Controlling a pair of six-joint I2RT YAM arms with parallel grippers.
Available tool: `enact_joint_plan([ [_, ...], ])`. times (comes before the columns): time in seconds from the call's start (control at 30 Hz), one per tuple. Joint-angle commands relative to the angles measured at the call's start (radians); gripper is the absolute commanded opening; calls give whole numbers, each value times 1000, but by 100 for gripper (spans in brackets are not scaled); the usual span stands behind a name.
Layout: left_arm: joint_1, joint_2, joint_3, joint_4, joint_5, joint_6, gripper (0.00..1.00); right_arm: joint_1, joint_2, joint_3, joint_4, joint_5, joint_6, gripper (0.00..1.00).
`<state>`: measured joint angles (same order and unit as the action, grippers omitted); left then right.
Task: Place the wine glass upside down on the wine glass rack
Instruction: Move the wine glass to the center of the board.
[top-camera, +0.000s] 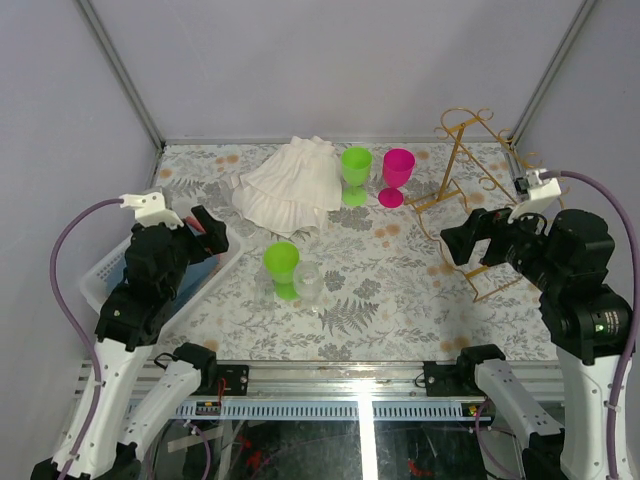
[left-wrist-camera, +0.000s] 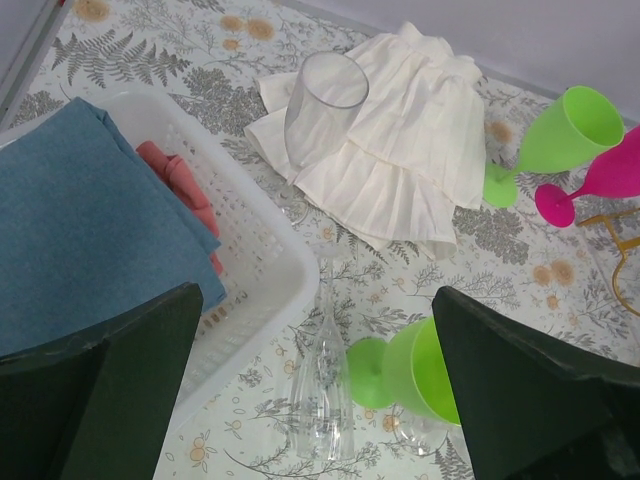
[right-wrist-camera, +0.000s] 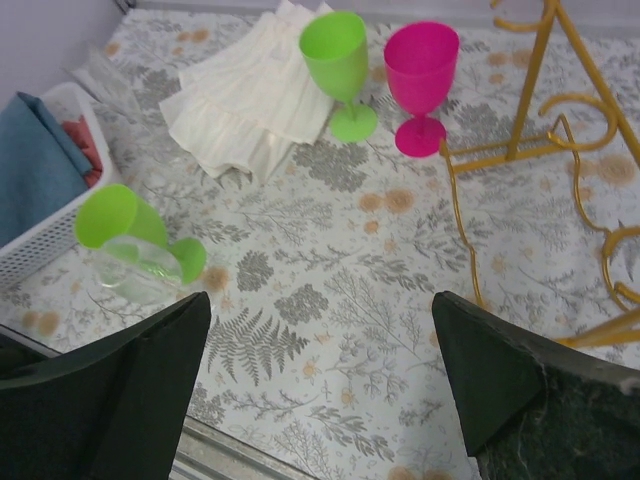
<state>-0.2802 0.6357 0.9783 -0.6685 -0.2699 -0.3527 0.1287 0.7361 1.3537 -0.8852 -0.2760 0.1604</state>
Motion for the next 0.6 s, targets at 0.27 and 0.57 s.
enact_joint_plan([
  [0.27, 6, -18, -51, 89, -22, -1, 100, -4, 168, 106, 75, -183, 46, 90],
  [0.57, 6, 6, -31, 54, -23, -9, 100, 153, 225, 11, 145, -32, 92, 89],
])
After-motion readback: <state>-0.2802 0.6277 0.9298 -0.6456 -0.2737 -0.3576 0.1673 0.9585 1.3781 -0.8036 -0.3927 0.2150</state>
